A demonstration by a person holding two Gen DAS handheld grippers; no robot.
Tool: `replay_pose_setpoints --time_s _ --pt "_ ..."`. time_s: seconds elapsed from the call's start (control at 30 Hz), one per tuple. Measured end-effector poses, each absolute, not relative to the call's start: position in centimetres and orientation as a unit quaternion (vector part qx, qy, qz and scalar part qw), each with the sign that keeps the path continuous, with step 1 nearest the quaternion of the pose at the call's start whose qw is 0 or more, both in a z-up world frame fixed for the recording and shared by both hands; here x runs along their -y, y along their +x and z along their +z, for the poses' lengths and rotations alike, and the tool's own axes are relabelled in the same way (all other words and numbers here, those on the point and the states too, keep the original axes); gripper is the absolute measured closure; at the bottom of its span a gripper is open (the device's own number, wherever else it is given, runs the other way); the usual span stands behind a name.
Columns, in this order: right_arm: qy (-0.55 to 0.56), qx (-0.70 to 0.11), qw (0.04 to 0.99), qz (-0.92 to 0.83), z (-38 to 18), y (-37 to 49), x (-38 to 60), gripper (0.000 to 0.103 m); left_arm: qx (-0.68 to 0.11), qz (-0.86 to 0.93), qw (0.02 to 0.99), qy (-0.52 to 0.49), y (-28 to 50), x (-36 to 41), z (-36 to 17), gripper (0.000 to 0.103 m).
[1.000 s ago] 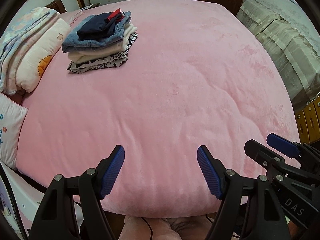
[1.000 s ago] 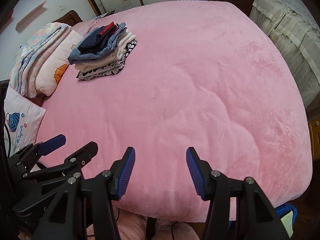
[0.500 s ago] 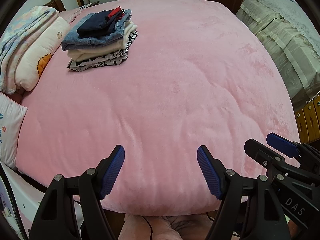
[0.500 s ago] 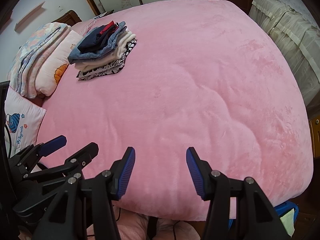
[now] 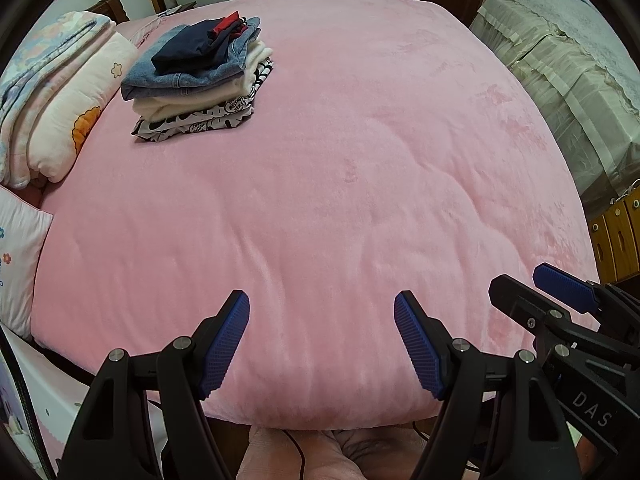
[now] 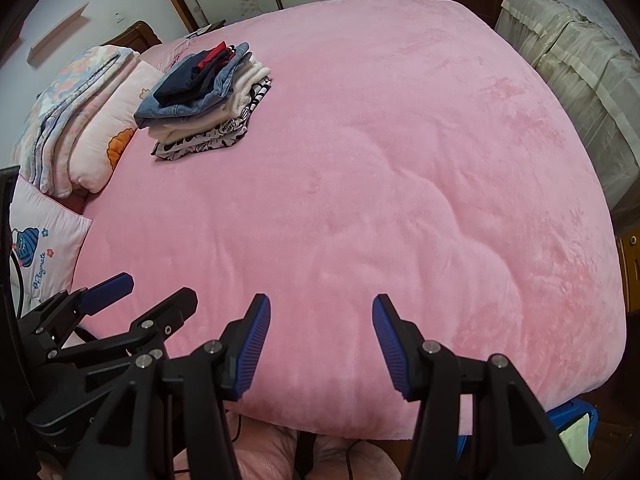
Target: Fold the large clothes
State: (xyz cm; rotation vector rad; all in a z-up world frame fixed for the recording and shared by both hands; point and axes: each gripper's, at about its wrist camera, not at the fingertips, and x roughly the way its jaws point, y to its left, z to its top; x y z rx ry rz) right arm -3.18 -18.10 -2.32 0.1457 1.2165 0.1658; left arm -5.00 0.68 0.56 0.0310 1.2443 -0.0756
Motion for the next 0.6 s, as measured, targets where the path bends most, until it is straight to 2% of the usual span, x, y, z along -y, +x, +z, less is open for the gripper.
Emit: replay_pose_setpoints --time_s 0.6 --pt "0.068 -0.57 0.815 0.078 -2.31 -3.21 18.11 0.049 -0.583 -0.036 0.812 0.013 -5.2 -0.56 0.49 0.03"
